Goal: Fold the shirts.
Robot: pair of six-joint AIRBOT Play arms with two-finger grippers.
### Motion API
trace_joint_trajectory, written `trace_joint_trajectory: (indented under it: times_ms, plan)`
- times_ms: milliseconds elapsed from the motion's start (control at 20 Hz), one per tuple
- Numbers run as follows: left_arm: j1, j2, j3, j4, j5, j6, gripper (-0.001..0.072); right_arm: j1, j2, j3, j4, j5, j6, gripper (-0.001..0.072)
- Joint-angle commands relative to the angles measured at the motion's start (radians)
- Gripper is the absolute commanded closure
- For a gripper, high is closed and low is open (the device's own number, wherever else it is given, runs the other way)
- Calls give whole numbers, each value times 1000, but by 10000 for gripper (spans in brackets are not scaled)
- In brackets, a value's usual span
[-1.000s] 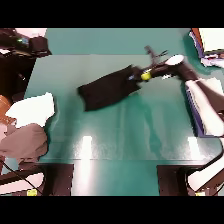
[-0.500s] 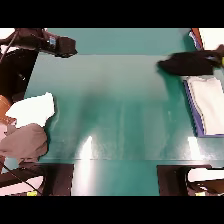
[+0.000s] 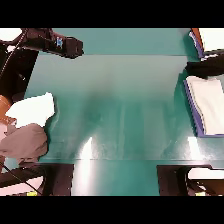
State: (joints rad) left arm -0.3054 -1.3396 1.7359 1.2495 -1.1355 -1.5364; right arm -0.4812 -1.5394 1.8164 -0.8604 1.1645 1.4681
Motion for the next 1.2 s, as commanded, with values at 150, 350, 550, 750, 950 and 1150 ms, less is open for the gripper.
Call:
trace_joint_trajectory:
  times_ms: [150, 350, 550, 750, 950, 1150]
  plan:
    - [-2, -2, 0, 0, -2, 0, 680, -57, 171, -78, -56, 136, 6, 695]
    - [-2, -2, 0, 1, -2, 2, 681, -121, 331, -285, -58, 175, 5, 696]
    - [-2, -2, 0, 1, -3, 26, 680, -214, 483, -524, -135, 206, 5, 695]
    - [-2, -2, 0, 1, -7, 26, 680, -281, 592, -760, -299, 208, 5, 673]
    - [-2, -2, 0, 1, -10, 27, 681, -347, 617, -868, -352, 227, 5, 40]
    - [-2, -2, 0, 1, -2, 26, 680, -238, 616, -761, -174, 227, 5, 41]
